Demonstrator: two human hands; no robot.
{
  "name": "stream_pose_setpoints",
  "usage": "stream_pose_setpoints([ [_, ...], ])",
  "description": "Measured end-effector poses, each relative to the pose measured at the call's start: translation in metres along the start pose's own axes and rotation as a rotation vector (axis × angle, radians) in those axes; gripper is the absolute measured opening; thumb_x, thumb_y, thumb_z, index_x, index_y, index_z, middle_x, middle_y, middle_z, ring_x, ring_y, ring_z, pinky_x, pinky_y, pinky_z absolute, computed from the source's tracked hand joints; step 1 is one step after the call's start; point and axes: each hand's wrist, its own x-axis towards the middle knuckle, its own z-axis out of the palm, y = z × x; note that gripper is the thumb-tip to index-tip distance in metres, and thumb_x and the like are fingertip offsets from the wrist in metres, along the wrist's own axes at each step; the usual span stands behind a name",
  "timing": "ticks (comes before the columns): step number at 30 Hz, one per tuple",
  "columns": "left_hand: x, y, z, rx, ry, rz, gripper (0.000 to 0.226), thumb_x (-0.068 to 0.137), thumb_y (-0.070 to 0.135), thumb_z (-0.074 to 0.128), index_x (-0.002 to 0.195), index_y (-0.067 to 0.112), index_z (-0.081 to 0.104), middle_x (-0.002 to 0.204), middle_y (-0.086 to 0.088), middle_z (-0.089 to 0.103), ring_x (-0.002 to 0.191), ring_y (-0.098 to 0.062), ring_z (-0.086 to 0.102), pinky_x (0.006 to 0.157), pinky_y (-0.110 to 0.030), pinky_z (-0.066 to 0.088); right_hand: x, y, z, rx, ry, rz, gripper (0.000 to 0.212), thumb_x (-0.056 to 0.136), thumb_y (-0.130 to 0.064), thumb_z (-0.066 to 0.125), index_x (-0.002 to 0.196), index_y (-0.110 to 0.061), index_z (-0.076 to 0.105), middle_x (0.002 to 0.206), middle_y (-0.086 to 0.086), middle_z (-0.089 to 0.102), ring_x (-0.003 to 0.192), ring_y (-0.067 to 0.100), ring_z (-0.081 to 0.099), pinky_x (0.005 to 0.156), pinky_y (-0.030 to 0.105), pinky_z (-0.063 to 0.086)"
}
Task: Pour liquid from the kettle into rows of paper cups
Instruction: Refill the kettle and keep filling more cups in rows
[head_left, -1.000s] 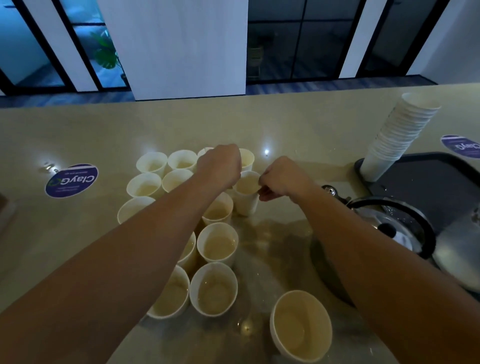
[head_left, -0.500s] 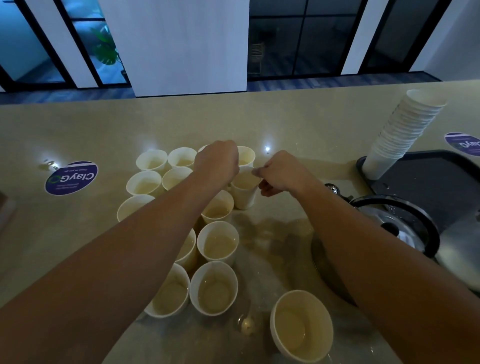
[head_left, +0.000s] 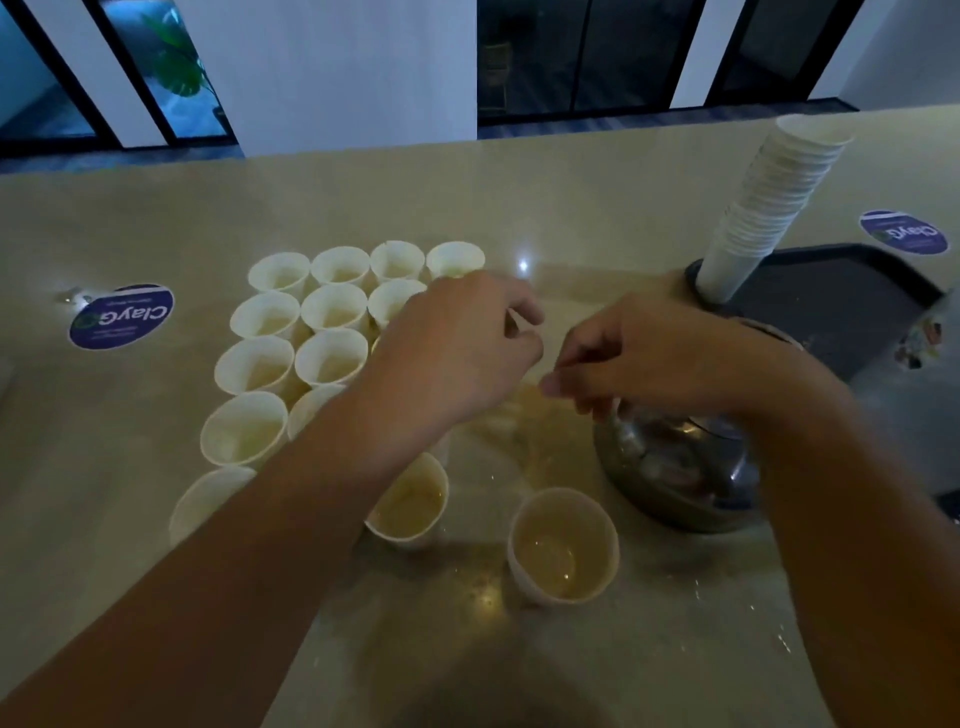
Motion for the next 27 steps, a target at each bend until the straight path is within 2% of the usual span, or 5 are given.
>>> stream_pose_setpoints([
  [6, -0.079, 0.001, 0.033, -0.401, 0.057, 0.025, 0.022, 0.095, 0.041, 0.058, 0.112, 0.037, 0.071, 0.097, 0.021, 0.069, 0.092, 0.008, 0.059, 0.067, -0.003, 0.043, -0.021, 0.008, 0.037, -0.182, -0.089, -0.035, 0.029, 0.078, -0.052, 0.077, 0.097, -0.032, 0.069, 0.084, -0.012, 0.068, 0.075, 0.0, 0.063, 0.075, 0.024, 0.053],
  [15, -0.109, -0.011, 0.074, -0.617, -0.062, -0.064, 0.047, 0.085, 0.067, 0.048, 0.127, 0.046, 0.055, 0.112, 0.029, 0.063, 0.108, 0.013, 0.054, 0.082, -0.015, 0.051, -0.034, 0.026, 0.046, 0.07, 0.096, -0.089, 0.015, 0.078, -0.039, 0.079, 0.089, -0.028, 0.075, 0.081, -0.008, 0.073, 0.076, 0.005, 0.068, 0.079, 0.032, 0.06],
  [19, -0.105, -0.016, 0.092, -0.566, -0.098, -0.05, 0.054, 0.087, 0.068, 0.047, 0.133, 0.039, 0.052, 0.119, 0.022, 0.064, 0.111, 0.007, 0.057, 0.086, -0.018, 0.051, -0.038, 0.031, 0.045, 0.021, -0.03, -0.054, 0.026, 0.068, -0.048, 0.082, 0.085, -0.031, 0.072, 0.084, -0.016, 0.072, 0.079, 0.0, 0.067, 0.073, 0.018, 0.056],
  [23, -0.106, -0.021, 0.107, -0.603, -0.121, -0.097, 0.063, 0.086, 0.077, 0.045, 0.138, 0.041, 0.046, 0.124, 0.022, 0.062, 0.111, 0.009, 0.058, 0.09, -0.023, 0.052, -0.033, 0.042, 0.048, 0.024, 0.026, -0.017, 0.009, 0.08, -0.025, 0.081, 0.085, -0.026, 0.074, 0.081, -0.005, 0.075, 0.074, 0.006, 0.07, 0.076, 0.021, 0.058],
  [27, -0.113, -0.02, 0.113, -0.655, -0.209, -0.112, 0.089, 0.066, 0.071, 0.074, 0.141, 0.046, 0.034, 0.133, 0.031, 0.049, 0.119, 0.015, 0.046, 0.094, -0.008, 0.042, -0.032, 0.057, 0.049, 0.018, 0.151, 0.028, 0.008, 0.084, -0.021, 0.08, 0.083, -0.027, 0.074, 0.078, -0.009, 0.073, 0.071, -0.001, 0.067, 0.059, 0.01, 0.051],
])
